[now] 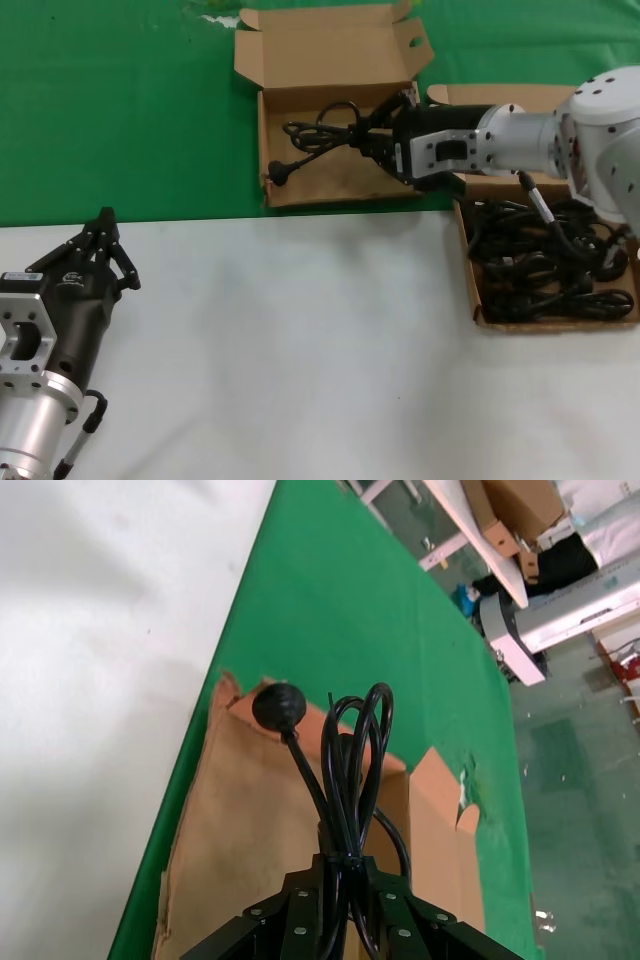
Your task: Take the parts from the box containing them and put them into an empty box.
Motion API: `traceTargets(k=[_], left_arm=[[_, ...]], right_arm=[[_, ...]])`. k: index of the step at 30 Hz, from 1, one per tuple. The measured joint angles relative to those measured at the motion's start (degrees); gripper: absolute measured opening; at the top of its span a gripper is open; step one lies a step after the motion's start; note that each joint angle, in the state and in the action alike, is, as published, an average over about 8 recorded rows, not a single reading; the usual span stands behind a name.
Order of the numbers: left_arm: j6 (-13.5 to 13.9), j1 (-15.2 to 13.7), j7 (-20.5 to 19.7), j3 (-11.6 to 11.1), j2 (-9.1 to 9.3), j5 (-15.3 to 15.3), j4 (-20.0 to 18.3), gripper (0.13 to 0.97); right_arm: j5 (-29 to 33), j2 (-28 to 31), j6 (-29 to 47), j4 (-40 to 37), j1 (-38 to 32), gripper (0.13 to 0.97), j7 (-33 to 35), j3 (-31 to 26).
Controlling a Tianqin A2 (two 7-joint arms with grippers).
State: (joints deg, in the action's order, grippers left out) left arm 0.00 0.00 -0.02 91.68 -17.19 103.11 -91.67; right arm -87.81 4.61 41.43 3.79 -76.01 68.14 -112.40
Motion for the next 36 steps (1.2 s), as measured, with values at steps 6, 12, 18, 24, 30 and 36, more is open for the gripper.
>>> traceTargets(k=[6,12,18,24,30,36], left_arm=[[0.0,0.0,0.0,0.0,0.0,0.0,0.0,0.139],[0.0,0.0,0.0,0.0,0.0,0.0,0.0,0.139],[0.0,0.0,0.0,0.0,0.0,0.0,0.0,0.139],[0.0,0.0,0.0,0.0,0.0,0.0,0.0,0.139],[0.0,0.0,0.0,0.0,0.0,0.0,0.0,0.139],[0.0,0.0,0.0,0.0,0.0,0.0,0.0,0.139]], right_arm=[[-1.0,-1.2,-3.2,-2.1,0.0,0.2,3.3,1.8],[-1.8,-1.8,-5.8,-2.7,0.3,0.211,5.7,3.2],[-1.9,-2.0,-7.0,-2.9,0.6,0.233,6.5,3.8],[-2.1,-2.0,-7.0,-3.0,0.8,0.297,6.9,4.5],[-2.5,-1.9,-6.4,-2.9,0.7,0.385,6.4,5.3],[-3.3,-1.1,-4.7,-2.7,0.3,0.487,3.8,6.4]])
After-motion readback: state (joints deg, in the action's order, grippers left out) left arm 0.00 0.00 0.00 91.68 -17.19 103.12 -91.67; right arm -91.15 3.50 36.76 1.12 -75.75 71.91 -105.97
